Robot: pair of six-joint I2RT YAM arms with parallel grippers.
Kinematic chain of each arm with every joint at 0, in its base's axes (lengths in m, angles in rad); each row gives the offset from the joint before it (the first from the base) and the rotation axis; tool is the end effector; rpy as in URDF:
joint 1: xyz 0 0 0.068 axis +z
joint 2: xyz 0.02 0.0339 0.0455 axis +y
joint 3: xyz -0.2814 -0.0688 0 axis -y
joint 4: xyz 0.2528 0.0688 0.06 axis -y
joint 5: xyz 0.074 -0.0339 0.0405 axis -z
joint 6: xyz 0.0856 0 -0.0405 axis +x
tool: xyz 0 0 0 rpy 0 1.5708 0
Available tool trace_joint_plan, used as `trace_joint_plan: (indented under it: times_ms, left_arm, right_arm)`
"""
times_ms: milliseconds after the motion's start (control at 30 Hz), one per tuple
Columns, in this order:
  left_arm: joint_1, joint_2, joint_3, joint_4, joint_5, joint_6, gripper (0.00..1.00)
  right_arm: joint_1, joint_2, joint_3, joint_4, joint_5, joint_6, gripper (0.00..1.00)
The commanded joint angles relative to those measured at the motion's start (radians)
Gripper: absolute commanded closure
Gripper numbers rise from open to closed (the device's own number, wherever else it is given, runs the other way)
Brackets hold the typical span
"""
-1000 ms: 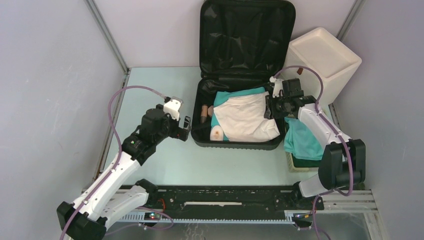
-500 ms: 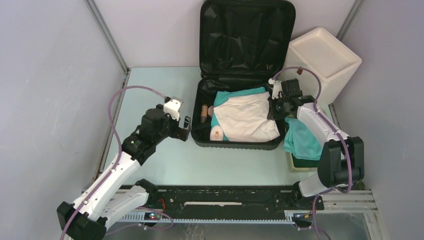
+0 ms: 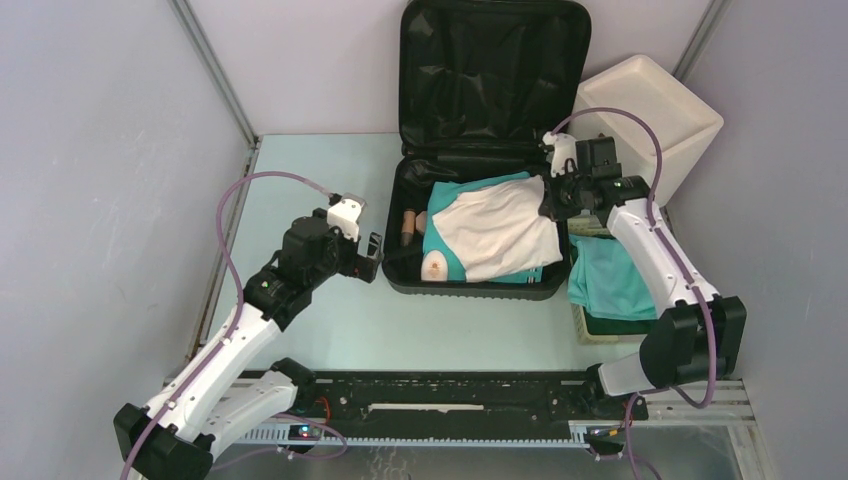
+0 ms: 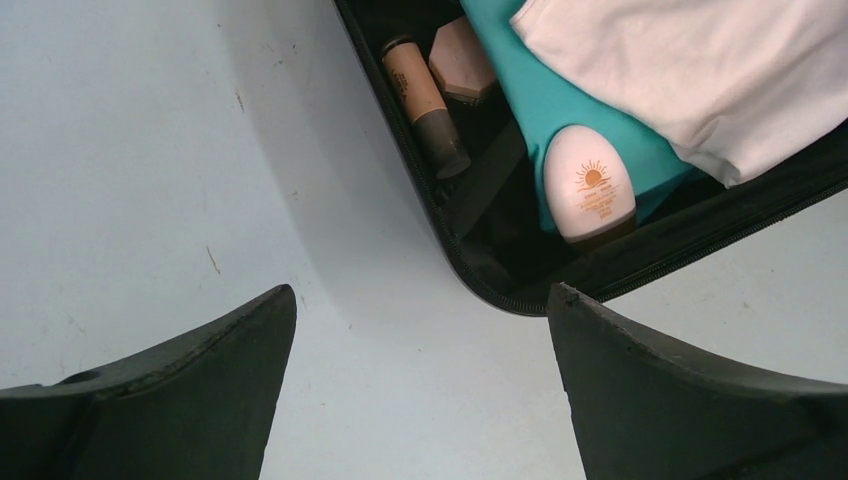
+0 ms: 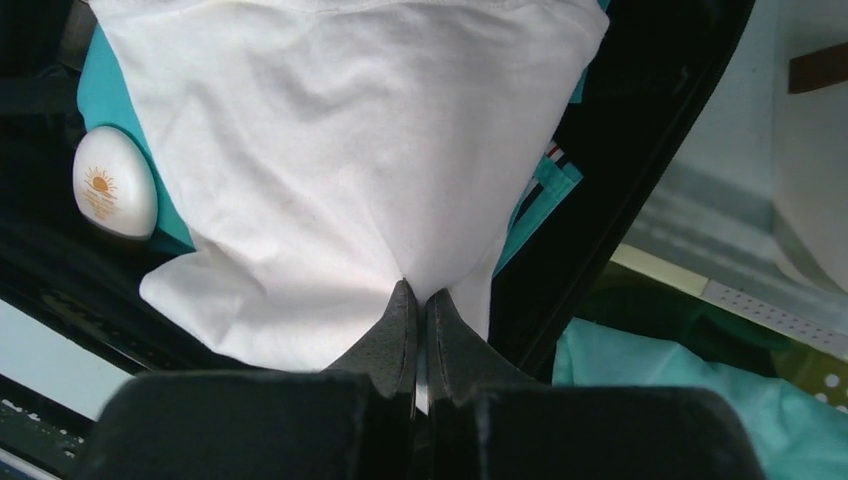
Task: Open, take out, and arrange the luggage
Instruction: Pick up the clothes from the opened luggage.
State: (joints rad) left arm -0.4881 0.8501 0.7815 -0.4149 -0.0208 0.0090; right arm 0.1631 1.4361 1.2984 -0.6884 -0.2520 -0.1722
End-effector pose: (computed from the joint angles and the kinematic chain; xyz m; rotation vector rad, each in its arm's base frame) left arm 0.2057 -0.1072 0.2933 0.4955 2.0052 -0.2753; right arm 0.3391 0.0774 0.3017 -0.5134 2.3275 0.2973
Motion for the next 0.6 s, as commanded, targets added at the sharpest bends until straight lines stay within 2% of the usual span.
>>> trace_joint_plan:
  times_ms: [0, 200, 433, 567]
  left_arm:
    - [0.007, -0.005, 0.005, 0.022, 0.013, 0.021, 0.0]
    - [0.008, -0.005, 0.005, 0.026, 0.094, 0.023, 0.0]
    - [0.008, -0.012, 0.0, 0.044, 0.225, 0.035, 0.0]
    - [0.008, -0.022, -0.007, 0.06, 0.322, 0.043, 0.0]
  right_arm:
    - [-0.026, 0.006, 0.055, -0.015, 0.043, -0.033, 0.98]
    - [-0.052, 0.085, 0.068, -0.031, -0.009, -0.017, 0.92]
    - [-0.074, 0.198, 0.219, -0.12, -0.059, -0.026, 0.71]
    - [-0.077, 0.249, 0.315, -0.204, -0.072, -0.098, 0.5]
